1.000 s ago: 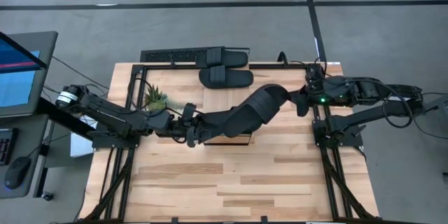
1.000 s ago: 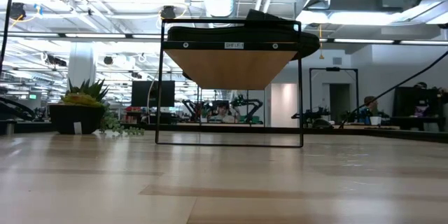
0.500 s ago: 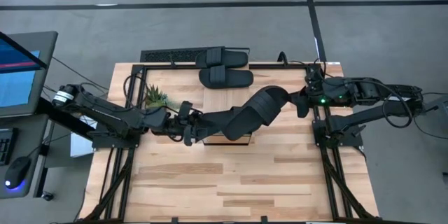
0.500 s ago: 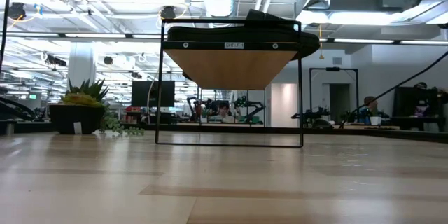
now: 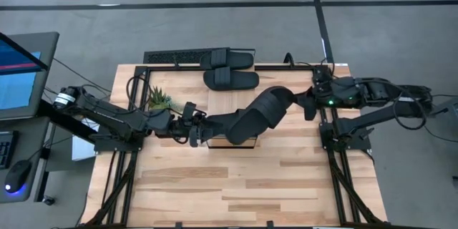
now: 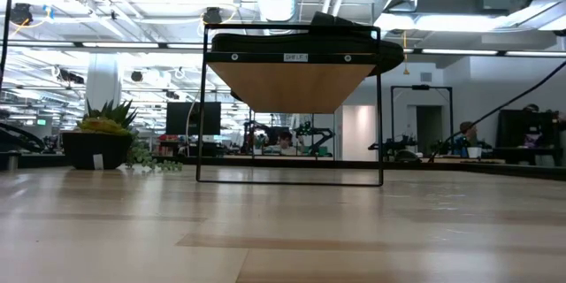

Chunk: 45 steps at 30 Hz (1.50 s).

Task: Pick and place slides into the shelf
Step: Put the black slide on the shelf

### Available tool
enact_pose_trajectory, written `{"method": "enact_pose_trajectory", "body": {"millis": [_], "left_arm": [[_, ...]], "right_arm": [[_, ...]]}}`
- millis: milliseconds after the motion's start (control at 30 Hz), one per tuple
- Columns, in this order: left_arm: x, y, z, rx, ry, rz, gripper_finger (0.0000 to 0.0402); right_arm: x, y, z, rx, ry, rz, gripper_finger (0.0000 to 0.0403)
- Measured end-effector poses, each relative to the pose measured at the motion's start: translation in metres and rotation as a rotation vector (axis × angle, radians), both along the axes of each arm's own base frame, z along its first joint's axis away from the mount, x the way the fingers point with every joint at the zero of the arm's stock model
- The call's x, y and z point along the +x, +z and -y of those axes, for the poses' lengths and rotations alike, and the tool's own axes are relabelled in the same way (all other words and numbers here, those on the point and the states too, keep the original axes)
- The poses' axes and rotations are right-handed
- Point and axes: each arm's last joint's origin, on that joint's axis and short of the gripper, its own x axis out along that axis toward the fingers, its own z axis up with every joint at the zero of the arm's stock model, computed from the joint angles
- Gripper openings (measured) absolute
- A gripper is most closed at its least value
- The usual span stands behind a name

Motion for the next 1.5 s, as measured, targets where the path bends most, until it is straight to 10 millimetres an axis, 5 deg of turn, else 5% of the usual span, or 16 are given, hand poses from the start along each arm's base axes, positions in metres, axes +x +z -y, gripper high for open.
{"method": "enact_pose_trajectory", "body": {"millis": [1033, 1500], "left_arm": [[0.001, 0.002, -0.003, 0.009, -0.001, 0.021, 0.0258], [0.002, 0.002, -0.009, 0.019, -0.018, 0.02, 0.0226]], "right_arm": [[0.056, -0.008, 0.009, -0.06, 0.017, 0.001, 0.001], [0.067, 0.01, 0.015, -0.125, 0.03, 0.058, 0.0009]]}}
